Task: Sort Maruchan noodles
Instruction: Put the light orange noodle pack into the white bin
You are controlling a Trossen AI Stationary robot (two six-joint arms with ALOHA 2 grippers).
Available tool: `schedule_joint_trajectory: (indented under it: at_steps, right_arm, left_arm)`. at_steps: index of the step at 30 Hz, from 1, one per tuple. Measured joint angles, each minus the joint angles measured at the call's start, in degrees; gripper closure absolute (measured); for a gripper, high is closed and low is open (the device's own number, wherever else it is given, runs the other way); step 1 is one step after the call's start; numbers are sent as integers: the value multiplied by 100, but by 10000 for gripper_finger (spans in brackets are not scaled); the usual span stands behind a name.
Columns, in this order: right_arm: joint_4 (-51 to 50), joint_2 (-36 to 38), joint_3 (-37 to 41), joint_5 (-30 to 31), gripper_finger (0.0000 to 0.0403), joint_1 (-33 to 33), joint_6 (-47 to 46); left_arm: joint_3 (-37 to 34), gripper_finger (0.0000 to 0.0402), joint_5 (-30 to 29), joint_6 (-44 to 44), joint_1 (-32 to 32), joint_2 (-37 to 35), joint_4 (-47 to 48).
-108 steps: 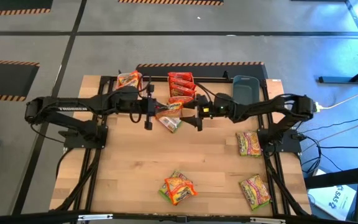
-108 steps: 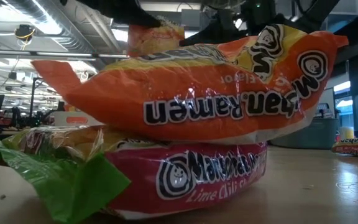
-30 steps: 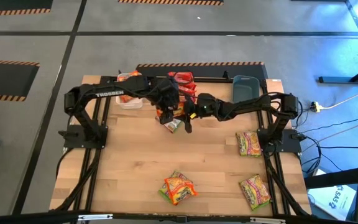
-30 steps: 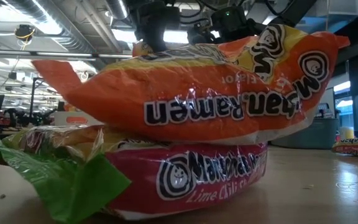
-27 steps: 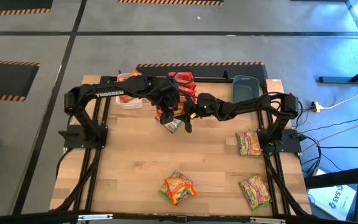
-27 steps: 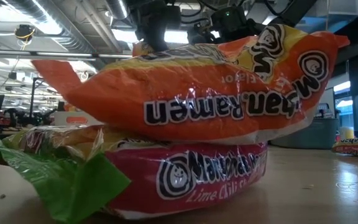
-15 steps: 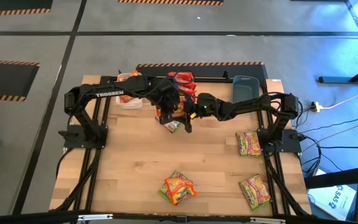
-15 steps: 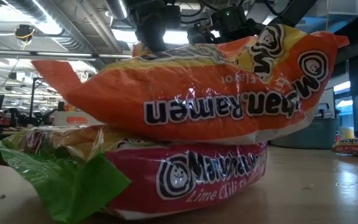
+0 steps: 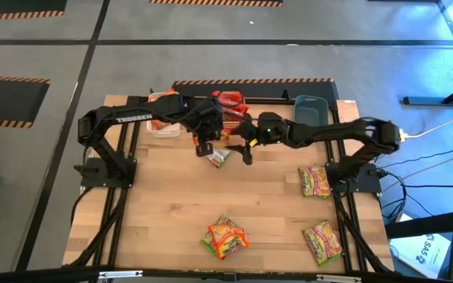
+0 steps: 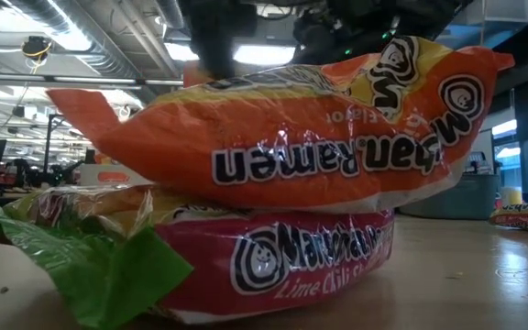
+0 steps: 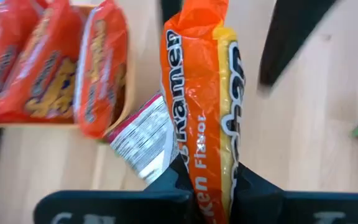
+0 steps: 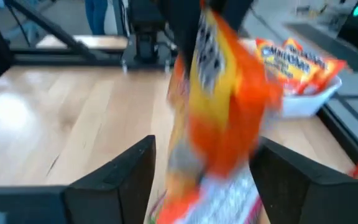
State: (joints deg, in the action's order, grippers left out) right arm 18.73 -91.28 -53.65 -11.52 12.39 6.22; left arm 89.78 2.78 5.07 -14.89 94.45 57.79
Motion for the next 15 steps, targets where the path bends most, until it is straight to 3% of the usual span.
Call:
schedule_joint_trajectory:
  at_steps: [5, 11, 15]
  right_arm:
    - [-1064, 483, 84, 54, 169, -1, 48]
    - [-790, 478, 560, 58, 168, -4, -306]
    - [-386, 446, 864, 116, 168, -5, -578]
  left_arm:
    - [0, 392, -701, 224, -6, -471, 641]
    - [-105, 388, -1523, 648, -372, -1061, 1248]
    - [-589, 388, -1578, 1039, -911, -1421, 1216]
